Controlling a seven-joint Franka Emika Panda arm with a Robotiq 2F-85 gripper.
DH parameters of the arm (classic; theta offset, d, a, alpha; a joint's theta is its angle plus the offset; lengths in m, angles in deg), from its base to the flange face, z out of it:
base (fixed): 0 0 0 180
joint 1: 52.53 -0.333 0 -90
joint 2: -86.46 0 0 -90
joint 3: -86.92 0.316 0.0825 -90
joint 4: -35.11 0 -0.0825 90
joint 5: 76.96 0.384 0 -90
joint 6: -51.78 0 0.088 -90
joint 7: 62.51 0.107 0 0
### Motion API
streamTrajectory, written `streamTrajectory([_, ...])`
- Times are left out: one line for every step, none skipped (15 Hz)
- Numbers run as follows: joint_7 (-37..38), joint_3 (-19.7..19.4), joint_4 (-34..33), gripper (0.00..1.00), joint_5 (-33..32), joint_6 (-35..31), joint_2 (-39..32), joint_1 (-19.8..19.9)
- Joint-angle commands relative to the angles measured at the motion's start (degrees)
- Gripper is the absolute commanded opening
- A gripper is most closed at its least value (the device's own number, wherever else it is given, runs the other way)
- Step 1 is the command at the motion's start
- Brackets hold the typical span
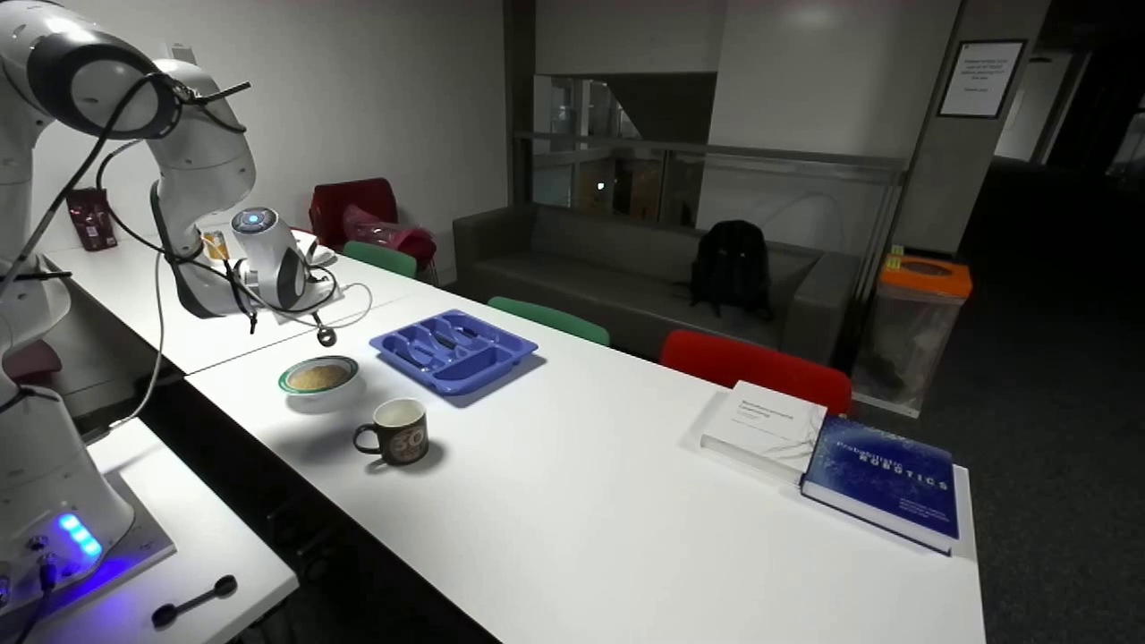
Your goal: Pick up a silver spoon from the blue tray, use the spoon to scoop up some contents from the bowl, place the contents back in the bowl, put the silver spoon back on the blue tray
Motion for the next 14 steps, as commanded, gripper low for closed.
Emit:
streamTrajectory([-2.29,1.60,1.46,0.03,-2.68,0.00,-3.49,3.59])
streamTrajectory([-2.62,1.02,1.62,0.03,-3.07,0.00,-4.17,3.31])
streamTrajectory([-2.82,0.63,1.87,0.03,-3.43,0.01,-4.81,2.87])
streamTrajectory([-3.07,-0.11,1.94,0.03,-3.50,-0.06,-5.33,1.98])
streamTrajectory([-3.21,-0.83,2.03,0.03,-3.65,-0.01,-5.84,1.09])
streamTrajectory([-3.29,-0.78,2.01,0.03,-3.75,0.39,-6.35,1.02])
streamTrajectory([-3.56,-0.86,1.93,0.03,-4.17,0.66,-7.10,0.94])
streamTrajectory([-3.60,-0.88,1.87,0.03,-4.38,0.86,-7.40,1.01])
streamTrajectory([-3.81,-0.72,1.82,0.03,-5.11,1.01,-7.99,1.55])
streamTrajectory([-4.10,-0.92,1.70,0.03,-5.54,1.10,-8.06,1.55])
streamTrajectory([-4.38,-0.94,1.55,0.03,-6.20,1.14,-8.42,1.84])
streamTrajectory([-4.68,-1.06,1.38,0.03,-6.54,1.18,-8.56,1.92])
streamTrajectory([-4.99,-1.08,1.16,0.03,-7.15,1.41,-9.06,2.11])
streamTrajectory([-5.24,-1.05,0.93,0.03,-7.88,1.62,-9.56,2.38])
